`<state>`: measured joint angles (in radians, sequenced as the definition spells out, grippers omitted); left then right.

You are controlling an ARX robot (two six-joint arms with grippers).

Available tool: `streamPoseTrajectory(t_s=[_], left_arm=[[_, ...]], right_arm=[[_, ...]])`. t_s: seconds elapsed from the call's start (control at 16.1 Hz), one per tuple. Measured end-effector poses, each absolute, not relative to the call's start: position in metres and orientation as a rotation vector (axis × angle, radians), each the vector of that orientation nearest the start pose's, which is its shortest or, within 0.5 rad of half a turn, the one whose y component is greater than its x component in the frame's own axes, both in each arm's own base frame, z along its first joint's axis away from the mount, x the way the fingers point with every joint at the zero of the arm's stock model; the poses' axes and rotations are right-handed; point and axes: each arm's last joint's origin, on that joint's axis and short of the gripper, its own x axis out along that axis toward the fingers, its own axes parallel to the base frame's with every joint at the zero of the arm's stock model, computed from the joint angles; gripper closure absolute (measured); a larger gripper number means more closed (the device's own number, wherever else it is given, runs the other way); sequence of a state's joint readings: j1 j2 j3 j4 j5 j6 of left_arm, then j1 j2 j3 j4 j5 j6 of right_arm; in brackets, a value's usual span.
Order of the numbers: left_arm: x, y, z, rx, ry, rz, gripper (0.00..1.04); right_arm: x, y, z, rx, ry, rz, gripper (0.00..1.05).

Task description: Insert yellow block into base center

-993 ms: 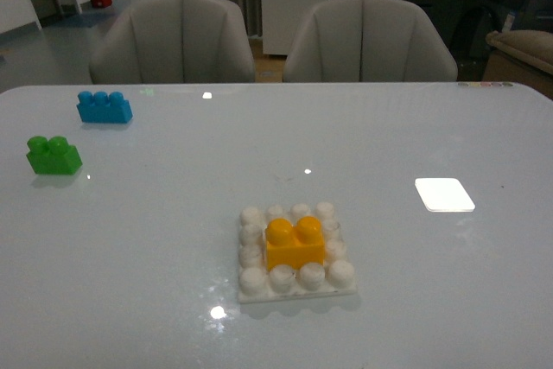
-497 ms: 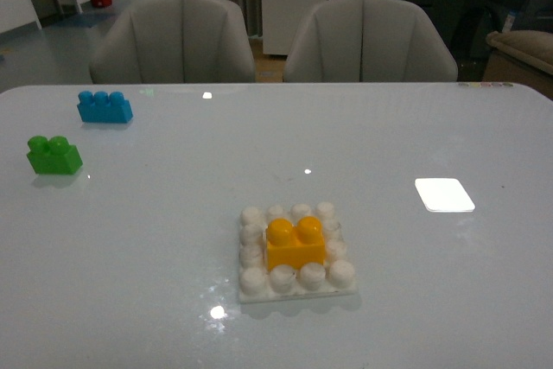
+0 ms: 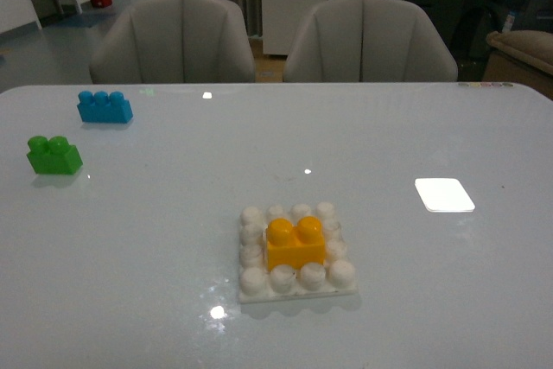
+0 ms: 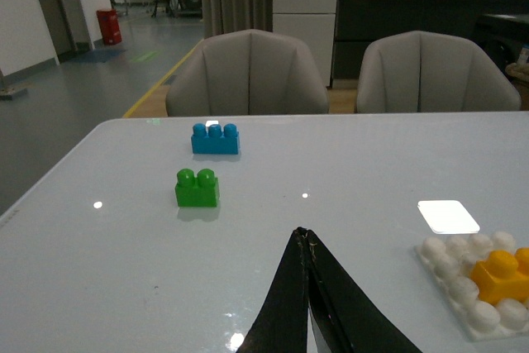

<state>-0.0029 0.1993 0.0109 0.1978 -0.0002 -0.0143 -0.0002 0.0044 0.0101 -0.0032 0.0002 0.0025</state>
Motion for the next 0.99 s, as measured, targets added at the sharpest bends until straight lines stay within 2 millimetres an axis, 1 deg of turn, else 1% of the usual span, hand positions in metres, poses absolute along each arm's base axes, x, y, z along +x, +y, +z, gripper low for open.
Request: streamPoseTrajectory(t_s=[0.12, 0.25, 0.31, 0.37, 0.68, 0.87, 0.93, 0.99], left_arm=[[0.108, 0.000, 0.170, -0.014, -0.014, -0.003, 1.03], [0.099, 0.000, 0.163, -0.014, 0.042, -0.004, 1.03], [0.097, 0.000, 0.170, -0.014, -0.020, -0.002, 1.03], [0.098, 0.000, 0.166, -0.014, 0.005, -0.003, 1.03], [0.098, 0.000, 0.166, -0.015, 0.001, 0.000, 1.03], [0.098, 0.000, 0.166, -0.014, 0.001, -0.001, 0.76], [0.098, 0.000, 0.166, -0.014, 0.001, -0.001, 0.65], [0.098, 0.000, 0.166, -0.014, 0.001, -0.001, 0.57]], right_arm=[[0.097, 0.000, 0.166, 0.002, -0.002, 0.000, 0.06], [0.097, 0.000, 0.166, 0.002, -0.002, 0.000, 0.06], [0.097, 0.000, 0.166, 0.002, -0.002, 0.000, 0.06], [0.097, 0.000, 0.166, 0.002, -0.004, 0.000, 0.06], [0.097, 0.000, 0.166, 0.002, -0.003, 0.000, 0.06], [0.097, 0.000, 0.166, 0.002, -0.002, 0.000, 0.06], [0.097, 0.000, 0.166, 0.002, -0.002, 0.000, 0.06], [0.097, 0.000, 0.166, 0.002, -0.002, 0.000, 0.06]])
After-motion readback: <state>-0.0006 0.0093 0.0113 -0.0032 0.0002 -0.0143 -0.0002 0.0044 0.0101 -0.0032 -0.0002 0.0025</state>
